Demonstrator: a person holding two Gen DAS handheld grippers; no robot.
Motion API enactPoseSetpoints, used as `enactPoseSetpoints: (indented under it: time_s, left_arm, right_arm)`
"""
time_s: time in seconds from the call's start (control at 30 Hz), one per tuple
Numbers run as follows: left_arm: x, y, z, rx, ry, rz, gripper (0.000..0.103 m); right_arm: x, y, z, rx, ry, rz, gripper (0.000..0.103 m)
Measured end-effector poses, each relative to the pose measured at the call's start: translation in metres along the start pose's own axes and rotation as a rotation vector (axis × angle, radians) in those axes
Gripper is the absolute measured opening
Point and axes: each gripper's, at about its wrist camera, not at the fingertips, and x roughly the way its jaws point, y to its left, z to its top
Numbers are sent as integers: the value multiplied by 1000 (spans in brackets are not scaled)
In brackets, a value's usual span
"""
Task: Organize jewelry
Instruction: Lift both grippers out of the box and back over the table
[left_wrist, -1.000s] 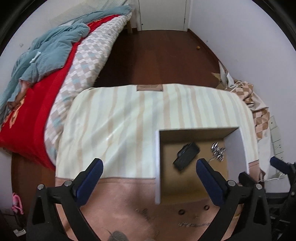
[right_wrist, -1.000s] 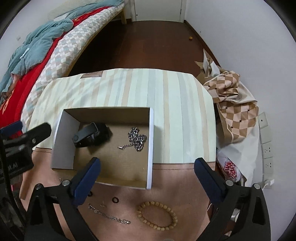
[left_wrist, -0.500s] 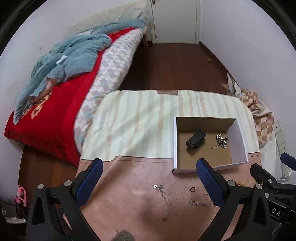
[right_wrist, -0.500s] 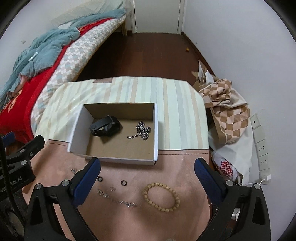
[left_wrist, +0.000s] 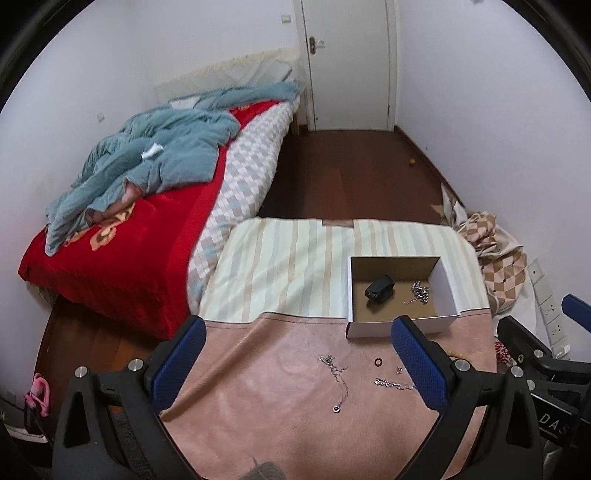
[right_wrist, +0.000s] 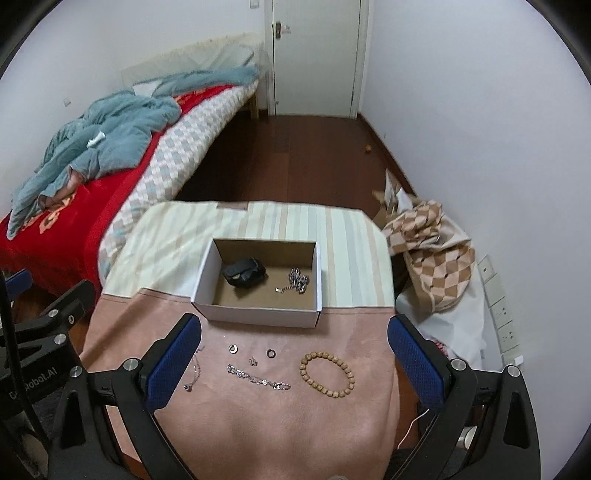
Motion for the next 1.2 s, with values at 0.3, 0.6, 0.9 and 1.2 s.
enactPoseSetpoints:
  time_s: [0.3,0.6,0.9,1.2]
  left_arm:
    - [-44,12,-9,0,-63,-30,103]
    - [-63,21,-21,-7,-72,-30,103]
    - [12,5,-55,-17,37,18,103]
    - [124,-12,-91,8,253,117,103]
  right_arm:
    - [-61,7,-10,-8,-95,-12,102]
    - [-94,5,-23,20,-129,-14,102]
    - [-25,-42,-61,134,-7,-38,103]
    - [129,-101,-112,294,262,-53,87]
